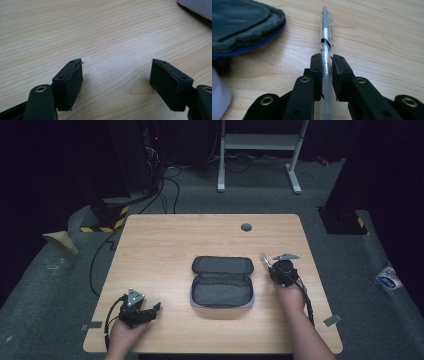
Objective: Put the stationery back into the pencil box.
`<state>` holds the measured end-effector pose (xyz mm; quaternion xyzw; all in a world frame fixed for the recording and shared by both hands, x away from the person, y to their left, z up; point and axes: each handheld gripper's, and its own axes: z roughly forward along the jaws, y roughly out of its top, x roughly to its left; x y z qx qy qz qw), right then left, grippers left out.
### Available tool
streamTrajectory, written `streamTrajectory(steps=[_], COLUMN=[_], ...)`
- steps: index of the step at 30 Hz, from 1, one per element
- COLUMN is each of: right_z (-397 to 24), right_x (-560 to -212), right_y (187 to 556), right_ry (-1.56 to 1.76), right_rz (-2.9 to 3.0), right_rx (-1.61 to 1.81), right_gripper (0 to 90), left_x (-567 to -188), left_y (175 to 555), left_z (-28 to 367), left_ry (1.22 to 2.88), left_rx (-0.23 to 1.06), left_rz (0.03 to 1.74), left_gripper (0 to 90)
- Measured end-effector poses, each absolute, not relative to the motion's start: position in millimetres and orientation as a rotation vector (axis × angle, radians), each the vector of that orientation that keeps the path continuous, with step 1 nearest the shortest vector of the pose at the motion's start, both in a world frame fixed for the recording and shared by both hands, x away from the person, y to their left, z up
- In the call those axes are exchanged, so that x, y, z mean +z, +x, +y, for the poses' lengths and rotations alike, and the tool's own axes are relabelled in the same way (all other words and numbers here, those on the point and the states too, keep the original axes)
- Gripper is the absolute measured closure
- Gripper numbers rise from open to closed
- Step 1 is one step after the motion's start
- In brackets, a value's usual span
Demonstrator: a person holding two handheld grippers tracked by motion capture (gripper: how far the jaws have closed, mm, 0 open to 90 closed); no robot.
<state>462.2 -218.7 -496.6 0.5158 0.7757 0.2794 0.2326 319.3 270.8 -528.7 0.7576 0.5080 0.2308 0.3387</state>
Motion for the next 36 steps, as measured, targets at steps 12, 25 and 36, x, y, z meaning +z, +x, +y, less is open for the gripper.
streamTrajectory(steps=[12,25,36], right_z=[-224.4,-228.6,-213.4], right_x=[-479.0,-463.2,-447.0], right_y=[435.1,420.9,415.2], right_ry=[1.339,1.290,1.209], right_rz=[2.119,2.110,2.131], right_rx=[0.857,0.912,0.955], right_gripper=[78.7,78.7,78.7], left_x=[-528.8,-528.8,-528.9], left_y=[319.3,319.3,319.3], left_z=[270.4,270.5,270.4], left_ry=[1.969,1.970,1.969], left_rx=[0.607,0.607,0.606], left_rz=[1.325,1.325,1.325], left_gripper=[26.7,26.7,26.8])
